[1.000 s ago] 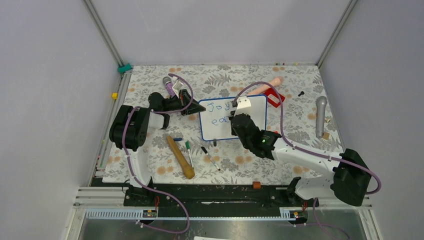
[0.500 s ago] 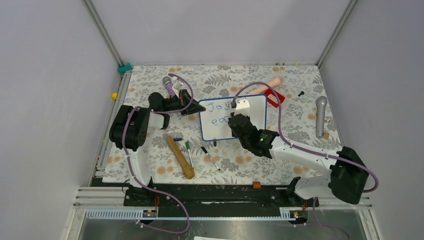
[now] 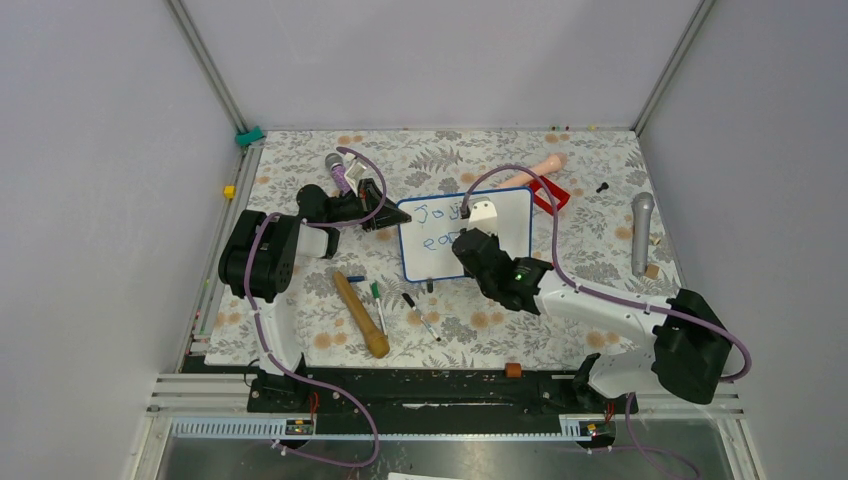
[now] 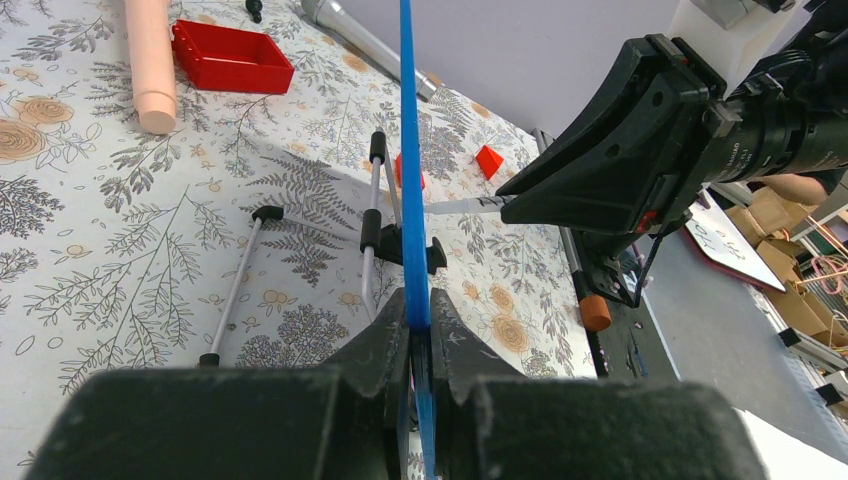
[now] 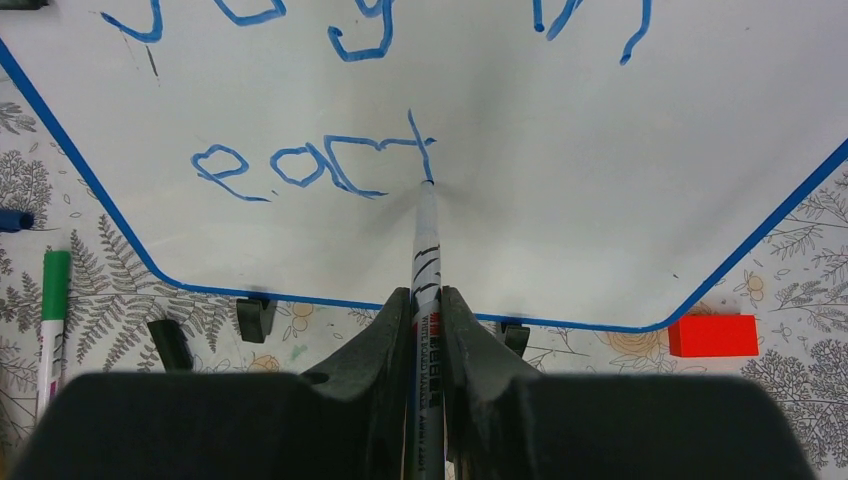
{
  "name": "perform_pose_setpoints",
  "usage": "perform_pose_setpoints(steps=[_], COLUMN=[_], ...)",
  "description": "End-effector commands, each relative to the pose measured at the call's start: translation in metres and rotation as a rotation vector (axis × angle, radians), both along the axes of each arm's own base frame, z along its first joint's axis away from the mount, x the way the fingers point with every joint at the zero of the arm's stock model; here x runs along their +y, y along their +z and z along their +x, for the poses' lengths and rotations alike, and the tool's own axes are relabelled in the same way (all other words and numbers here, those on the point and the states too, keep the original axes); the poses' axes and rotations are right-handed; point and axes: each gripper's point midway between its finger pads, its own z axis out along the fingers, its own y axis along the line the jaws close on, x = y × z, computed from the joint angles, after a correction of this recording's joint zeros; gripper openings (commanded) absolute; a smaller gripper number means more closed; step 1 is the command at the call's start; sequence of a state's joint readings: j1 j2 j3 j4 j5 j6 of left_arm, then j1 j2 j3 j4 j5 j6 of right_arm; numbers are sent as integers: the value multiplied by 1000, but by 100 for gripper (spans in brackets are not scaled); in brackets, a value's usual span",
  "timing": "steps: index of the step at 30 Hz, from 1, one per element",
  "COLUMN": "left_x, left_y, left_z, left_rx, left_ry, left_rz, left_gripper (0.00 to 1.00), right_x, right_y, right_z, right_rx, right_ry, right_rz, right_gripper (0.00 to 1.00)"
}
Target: Write a sentence on the whiteboard
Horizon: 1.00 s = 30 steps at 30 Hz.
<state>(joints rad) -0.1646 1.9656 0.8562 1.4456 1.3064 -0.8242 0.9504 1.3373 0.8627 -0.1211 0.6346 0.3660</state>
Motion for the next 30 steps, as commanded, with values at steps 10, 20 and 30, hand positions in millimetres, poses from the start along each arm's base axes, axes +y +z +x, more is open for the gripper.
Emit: perform_pose_setpoints(steps=[10, 20, 30], left_x=[-2, -2, -2], left_y=[-21, -21, -20], left_z=[-23, -23, -22], left_rx=[-99, -96, -97], left_ry=[-129, -130, -129], left_rz=[46, 46, 45], left_gripper=[0, 0, 0], right_x=[-7, -13, -20], right_y=[16, 27, 38], right_z=[10, 13, 0], right_rx=[-30, -87, -192], right_ry=[-87, -105, -47], right_rz=[17, 43, 207], right_gripper=[0, 0, 0])
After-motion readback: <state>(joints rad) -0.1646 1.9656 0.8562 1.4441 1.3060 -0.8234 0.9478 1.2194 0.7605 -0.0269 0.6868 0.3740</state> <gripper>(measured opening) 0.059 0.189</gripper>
